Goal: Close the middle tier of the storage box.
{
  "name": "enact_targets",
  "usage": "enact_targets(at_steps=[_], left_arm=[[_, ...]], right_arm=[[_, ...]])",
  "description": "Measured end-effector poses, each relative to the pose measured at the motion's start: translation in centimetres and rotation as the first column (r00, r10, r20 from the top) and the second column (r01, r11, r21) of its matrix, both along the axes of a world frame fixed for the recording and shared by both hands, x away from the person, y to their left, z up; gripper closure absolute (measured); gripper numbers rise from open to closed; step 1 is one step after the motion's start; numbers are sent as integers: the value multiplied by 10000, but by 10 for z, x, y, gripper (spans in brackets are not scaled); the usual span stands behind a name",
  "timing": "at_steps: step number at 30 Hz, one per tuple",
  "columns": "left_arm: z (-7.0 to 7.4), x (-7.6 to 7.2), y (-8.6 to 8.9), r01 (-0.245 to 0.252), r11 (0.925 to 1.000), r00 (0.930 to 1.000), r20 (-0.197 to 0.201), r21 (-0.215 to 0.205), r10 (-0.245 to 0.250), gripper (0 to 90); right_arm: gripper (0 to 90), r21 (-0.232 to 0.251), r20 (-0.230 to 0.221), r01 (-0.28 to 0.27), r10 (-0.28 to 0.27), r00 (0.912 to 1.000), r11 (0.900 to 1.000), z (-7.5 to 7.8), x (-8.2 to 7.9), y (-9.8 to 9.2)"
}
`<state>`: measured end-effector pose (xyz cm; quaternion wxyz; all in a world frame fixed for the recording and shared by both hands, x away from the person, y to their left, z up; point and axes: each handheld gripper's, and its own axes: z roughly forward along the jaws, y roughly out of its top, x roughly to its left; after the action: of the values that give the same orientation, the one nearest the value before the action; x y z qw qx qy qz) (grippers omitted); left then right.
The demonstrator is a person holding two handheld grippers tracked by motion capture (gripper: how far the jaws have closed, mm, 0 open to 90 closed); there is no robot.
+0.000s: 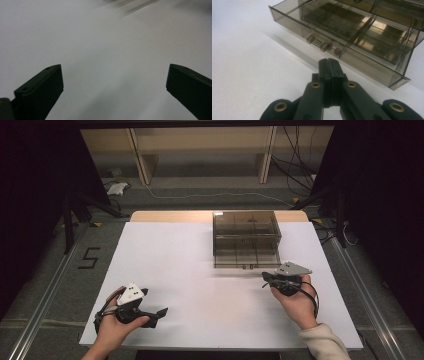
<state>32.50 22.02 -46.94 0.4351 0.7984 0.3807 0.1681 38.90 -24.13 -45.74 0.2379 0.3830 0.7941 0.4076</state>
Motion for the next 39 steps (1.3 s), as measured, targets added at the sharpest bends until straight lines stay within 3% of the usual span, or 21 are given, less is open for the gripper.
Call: enact_targets(at_steps=[21, 39], left_arm=[[1, -2, 1, -2, 10000, 10000, 55, 38, 2, 8], [1, -2, 0, 3, 10000, 10000, 85, -15, -3, 8]], right_arm=[[900, -455, -585, 531, -558, 9967, 9975, -17, 34, 16], [900, -553, -561, 623, -654, 9963, 9965, -18, 43, 25]])
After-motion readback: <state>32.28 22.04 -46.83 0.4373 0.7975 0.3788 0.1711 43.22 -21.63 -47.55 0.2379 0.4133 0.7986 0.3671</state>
